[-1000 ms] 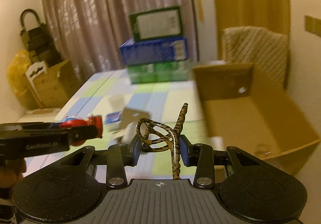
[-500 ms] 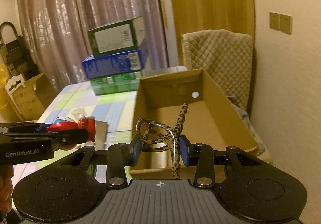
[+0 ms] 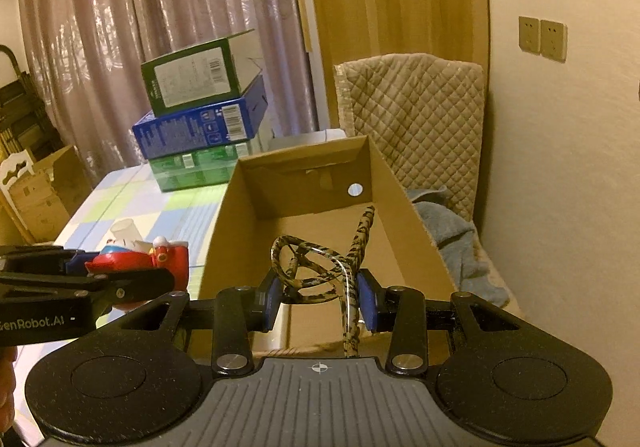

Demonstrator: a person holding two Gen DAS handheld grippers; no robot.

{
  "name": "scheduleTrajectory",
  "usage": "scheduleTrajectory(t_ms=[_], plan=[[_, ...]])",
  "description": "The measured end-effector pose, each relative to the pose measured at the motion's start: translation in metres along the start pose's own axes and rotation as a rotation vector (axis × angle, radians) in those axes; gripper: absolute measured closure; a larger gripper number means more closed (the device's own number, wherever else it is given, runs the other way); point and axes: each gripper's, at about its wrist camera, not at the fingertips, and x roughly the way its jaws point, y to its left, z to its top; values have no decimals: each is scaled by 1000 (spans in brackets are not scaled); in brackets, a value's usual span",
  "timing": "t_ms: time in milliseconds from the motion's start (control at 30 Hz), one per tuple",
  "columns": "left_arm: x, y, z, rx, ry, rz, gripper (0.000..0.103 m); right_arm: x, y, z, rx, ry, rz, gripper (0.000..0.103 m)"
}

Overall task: Organize rigid objects
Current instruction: 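Carry the Doraemon figure and braided cord in both grippers over the cardboard box, then open the left gripper to drop the Doraemon figure while the right gripper releases the braided cord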

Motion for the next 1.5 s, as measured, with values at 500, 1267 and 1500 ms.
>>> scheduleTrajectory(t_ms=[500,1267,1500], plan=[[62,1,25,11,43,-18,63,46,-41,14,-26,71,43,67],[126,-3,7,46,147,-29,63,71,-61,9,11,103,64,67],[119,-1,12,56,128,-19,59,69,-61,11,16,102,60,66]])
